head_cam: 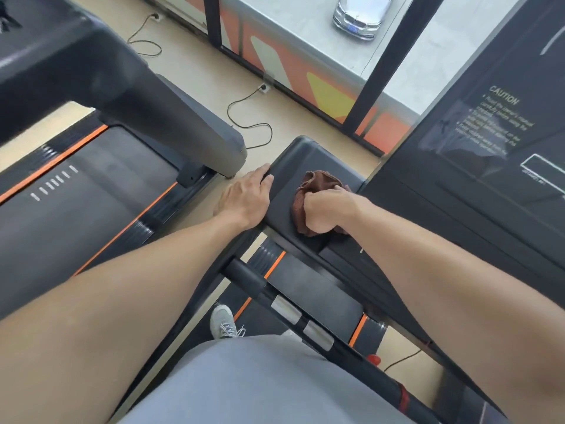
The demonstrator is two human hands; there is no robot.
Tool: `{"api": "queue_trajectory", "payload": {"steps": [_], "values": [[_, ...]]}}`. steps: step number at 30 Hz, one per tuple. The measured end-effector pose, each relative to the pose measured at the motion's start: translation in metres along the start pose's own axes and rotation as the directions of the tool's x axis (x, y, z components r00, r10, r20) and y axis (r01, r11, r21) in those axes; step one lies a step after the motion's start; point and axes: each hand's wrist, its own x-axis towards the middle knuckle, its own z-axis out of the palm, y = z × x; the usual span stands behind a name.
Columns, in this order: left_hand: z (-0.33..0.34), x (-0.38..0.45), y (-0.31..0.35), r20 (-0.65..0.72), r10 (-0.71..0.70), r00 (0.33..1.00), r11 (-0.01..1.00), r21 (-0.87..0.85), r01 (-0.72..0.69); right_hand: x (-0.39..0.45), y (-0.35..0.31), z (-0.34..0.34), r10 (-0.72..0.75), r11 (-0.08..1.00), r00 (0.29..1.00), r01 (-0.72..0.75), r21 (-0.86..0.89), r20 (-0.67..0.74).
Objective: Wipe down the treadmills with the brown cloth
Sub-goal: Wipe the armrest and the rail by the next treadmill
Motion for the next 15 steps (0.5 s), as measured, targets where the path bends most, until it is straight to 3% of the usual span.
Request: {"api": "queue_trajectory", "payload": {"steps": [6, 11, 15], "values": [[0.0, -0.002, 0.001, 0.015, 0.004, 1.0, 1.0, 0.004, -0.004, -0.01, 0.021, 0.001, -0.066, 0.986, 0.998, 0.066, 0.151, -0.004], [-0.003, -0.008, 0.003, 0.038, 0.012, 0.999, 0.999, 0.044, -0.014, -0.004, 0.022, -0.001, -0.06, 0.998, 0.998, 0.06, 0.029, -0.005], [-0.003, -0.009, 0.0, 0.058, 0.0, 0.998, 0.999, 0.034, -0.001, 0.017, 0.012, 0.01, 0.07, 0.995, 0.997, -0.067, -0.072, 0.04]]}}
